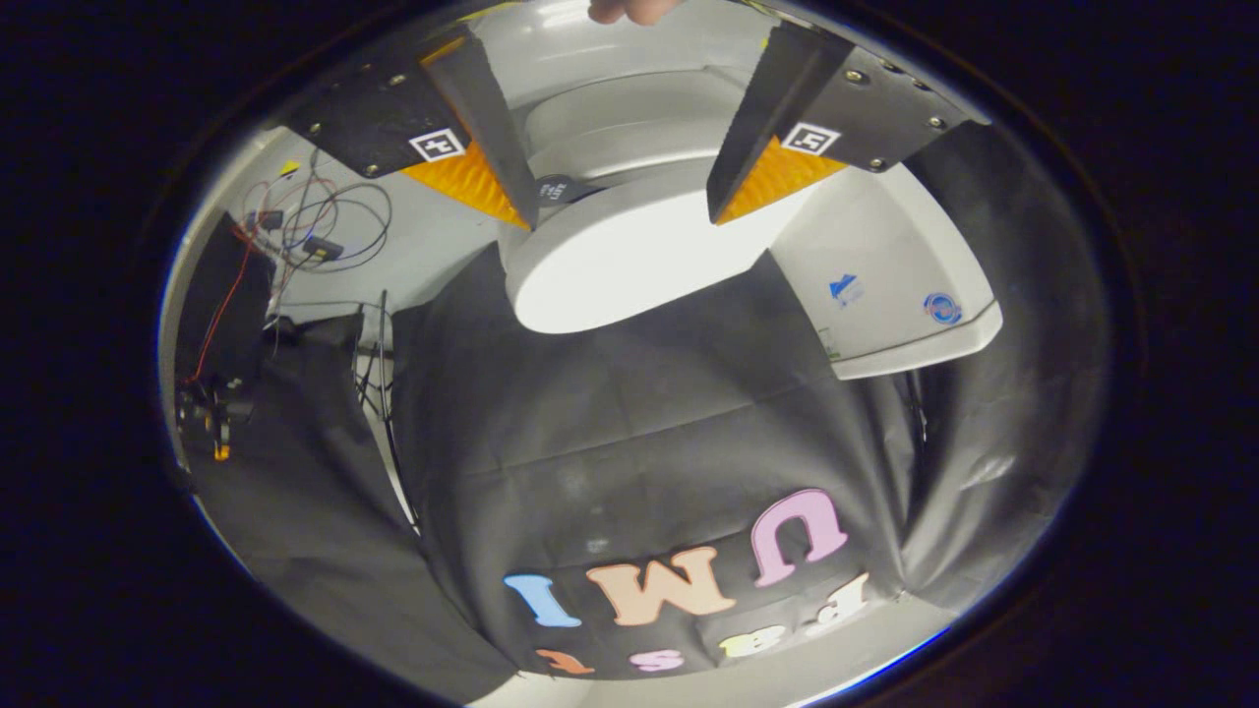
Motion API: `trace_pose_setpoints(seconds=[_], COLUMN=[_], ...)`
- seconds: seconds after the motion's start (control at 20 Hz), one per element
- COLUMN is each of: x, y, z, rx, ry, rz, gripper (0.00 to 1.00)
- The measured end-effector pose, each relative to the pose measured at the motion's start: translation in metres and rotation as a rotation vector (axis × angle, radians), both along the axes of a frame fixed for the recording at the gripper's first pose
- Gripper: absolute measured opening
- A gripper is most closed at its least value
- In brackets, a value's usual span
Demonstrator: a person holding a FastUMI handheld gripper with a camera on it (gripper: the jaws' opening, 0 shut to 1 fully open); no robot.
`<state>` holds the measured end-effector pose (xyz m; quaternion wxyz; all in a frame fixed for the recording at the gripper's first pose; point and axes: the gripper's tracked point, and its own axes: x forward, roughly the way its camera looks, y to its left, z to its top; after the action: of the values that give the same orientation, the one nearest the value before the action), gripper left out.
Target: Open the toilet lid.
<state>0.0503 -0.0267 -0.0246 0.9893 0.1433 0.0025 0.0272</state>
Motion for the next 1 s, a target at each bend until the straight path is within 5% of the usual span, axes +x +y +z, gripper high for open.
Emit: trace_pose_setpoints(seconds=[0.95,1.0], x=[0.088,0.101], y=[-0.044,-0.043], z=[-0.083,-0.086], rx=[0.690,0.728], ry=[0.064,0.063], rz=[-0.088,-0.085], gripper=[1.00,0.89])
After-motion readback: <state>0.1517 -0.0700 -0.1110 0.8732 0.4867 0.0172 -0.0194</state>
